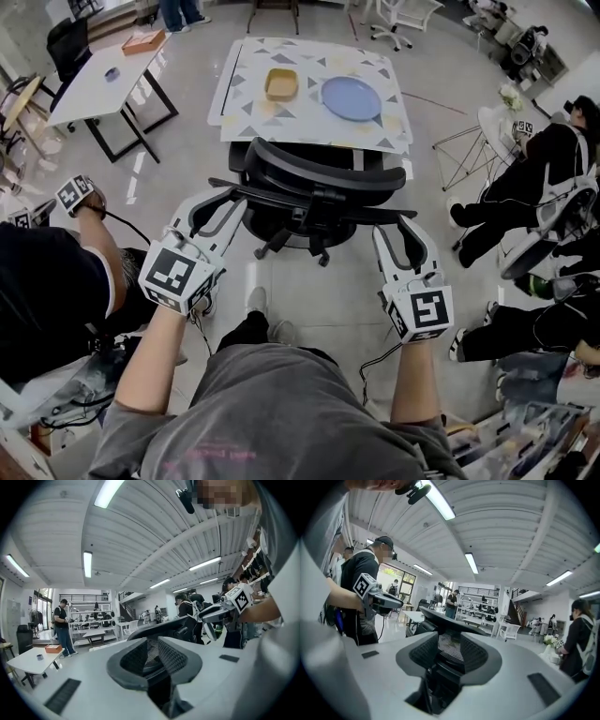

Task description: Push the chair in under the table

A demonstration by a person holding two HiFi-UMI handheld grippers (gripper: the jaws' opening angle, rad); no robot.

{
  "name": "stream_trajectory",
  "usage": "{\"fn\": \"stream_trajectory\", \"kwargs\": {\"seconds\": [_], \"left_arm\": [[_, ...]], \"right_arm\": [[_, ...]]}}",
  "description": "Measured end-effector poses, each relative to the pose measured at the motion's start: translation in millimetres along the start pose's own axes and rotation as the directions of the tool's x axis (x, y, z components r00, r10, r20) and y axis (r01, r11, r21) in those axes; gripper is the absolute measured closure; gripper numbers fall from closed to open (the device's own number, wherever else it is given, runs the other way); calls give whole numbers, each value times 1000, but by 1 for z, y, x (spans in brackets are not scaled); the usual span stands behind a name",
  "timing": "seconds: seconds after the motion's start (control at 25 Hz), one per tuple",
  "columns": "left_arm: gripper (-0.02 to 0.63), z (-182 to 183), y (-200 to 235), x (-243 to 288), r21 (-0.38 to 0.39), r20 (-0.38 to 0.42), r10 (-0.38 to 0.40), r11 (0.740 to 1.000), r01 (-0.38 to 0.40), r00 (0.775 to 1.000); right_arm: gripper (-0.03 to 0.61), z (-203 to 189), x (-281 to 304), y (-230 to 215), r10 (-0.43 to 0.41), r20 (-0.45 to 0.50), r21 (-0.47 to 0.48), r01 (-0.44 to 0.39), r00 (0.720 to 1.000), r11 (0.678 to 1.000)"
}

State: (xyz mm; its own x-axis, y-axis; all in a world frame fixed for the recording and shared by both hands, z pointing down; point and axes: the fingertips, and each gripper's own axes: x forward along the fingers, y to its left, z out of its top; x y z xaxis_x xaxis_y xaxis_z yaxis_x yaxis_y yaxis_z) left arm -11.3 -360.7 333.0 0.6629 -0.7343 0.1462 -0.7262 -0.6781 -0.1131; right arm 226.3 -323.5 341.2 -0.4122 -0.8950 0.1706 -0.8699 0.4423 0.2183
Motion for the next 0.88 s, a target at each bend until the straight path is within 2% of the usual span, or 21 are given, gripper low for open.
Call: {"fn": "stream_trajectory", "kwargs": {"seconds": [0.4, 0.88], "left_arm": [[575, 8, -1, -9, -65, 47, 4, 998, -1, 999], [606, 9, 1, -13, -85, 76, -4, 996, 10, 997]], "right_arm": [[488, 18, -7, 9, -27, 63, 90, 21, 998, 996], [548, 25, -7, 22, -37, 97, 192, 18, 995, 981]]}}
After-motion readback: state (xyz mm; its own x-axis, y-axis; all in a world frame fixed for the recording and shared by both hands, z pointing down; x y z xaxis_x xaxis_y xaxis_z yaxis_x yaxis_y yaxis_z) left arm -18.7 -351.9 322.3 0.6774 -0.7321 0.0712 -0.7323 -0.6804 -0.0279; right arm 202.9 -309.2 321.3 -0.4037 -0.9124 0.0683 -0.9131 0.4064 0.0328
